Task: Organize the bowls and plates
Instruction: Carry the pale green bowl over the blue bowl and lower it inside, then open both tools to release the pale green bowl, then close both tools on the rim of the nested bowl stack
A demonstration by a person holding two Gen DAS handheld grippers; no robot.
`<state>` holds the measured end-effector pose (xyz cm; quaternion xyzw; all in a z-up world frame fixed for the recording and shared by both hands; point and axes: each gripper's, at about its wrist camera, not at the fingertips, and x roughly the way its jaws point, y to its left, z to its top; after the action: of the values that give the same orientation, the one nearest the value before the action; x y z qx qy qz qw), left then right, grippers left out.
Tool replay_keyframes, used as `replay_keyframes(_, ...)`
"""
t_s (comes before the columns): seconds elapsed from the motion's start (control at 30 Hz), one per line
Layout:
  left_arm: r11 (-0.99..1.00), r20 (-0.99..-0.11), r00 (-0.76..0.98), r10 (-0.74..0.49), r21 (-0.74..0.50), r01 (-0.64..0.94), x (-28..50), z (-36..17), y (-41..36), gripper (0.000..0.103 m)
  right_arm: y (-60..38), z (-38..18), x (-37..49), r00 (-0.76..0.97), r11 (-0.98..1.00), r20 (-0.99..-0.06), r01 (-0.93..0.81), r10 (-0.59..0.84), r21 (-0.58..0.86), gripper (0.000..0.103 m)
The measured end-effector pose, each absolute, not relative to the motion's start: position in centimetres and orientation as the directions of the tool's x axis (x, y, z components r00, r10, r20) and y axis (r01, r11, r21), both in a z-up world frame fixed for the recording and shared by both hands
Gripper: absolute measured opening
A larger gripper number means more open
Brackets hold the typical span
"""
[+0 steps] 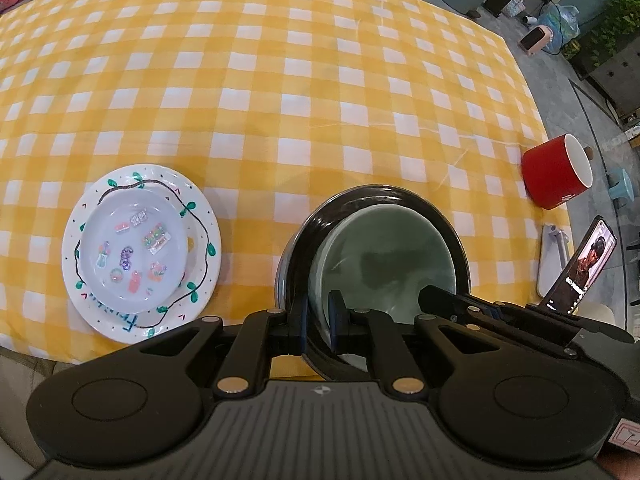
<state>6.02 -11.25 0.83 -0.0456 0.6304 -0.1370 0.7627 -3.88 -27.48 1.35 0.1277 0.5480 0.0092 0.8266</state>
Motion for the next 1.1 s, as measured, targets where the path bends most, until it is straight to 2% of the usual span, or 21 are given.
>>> replay_keyframes(0.27,0.960,-0.955,0.156,-0.254,-0.230,0.158,6.3,0.7,-11.6,0.012,-27.4,1.4,-4.0,0.420,0.971,-0.897,0.119,0.142,0.209,0.009)
replay_keyframes(0.4,0.959,-0.957,0.168,-0.236,-0.202,0.198,6.3,1.1,-12.2,0.019,-27.4,1.9,-4.2,0.446,0.974,-0.886,0.111,0.128,0.197,0.010)
replay_keyframes(0.6,0.959,-0.951,0.199,-0.235,-0.194,0.205,6.2,1.9,-12.1,0.019,-27.2,2.8,-4.1,0.473,0.979,-0.871,0.080,0.128,0.187,0.010)
replay_keyframes(0.63,0.959,-0.950,0.199,-0.240,-0.201,0.201,6.2,2.0,-12.0,0.019,-27.3,2.9,-4.1,0.477,0.978,-0.869,0.082,0.130,0.191,0.011)
replay_keyframes(0.7,0.957,-0.947,0.200,-0.250,-0.210,0.201,6.3,2.4,-11.7,0.020,-27.5,3.1,-4.1,0.486,0.976,-0.862,0.081,0.140,0.204,0.022)
replay_keyframes(0.73,0.954,-0.943,0.208,-0.259,-0.217,0.205,6.3,2.7,-11.6,0.022,-27.6,3.2,-4.2,0.493,0.973,-0.857,0.080,0.152,0.218,0.031)
replay_keyframes(0.87,0.947,-0.919,0.273,-0.284,-0.224,0.230,5.9,4.3,-11.4,0.033,-27.9,3.9,-4.2,0.519,0.964,-0.836,0.076,0.180,0.255,0.036)
replay_keyframes(0.93,0.946,-0.906,0.313,-0.286,-0.215,0.243,5.6,4.9,-11.3,0.045,-27.8,4.2,-4.3,0.542,0.966,-0.822,0.071,0.173,0.250,0.039)
replay_keyframes(1.1,0.943,-0.883,0.363,-0.299,-0.215,0.253,5.5,4.8,-10.5,0.062,-28.1,4.6,-4.6,0.615,0.976,-0.779,0.067,0.123,0.207,0.054)
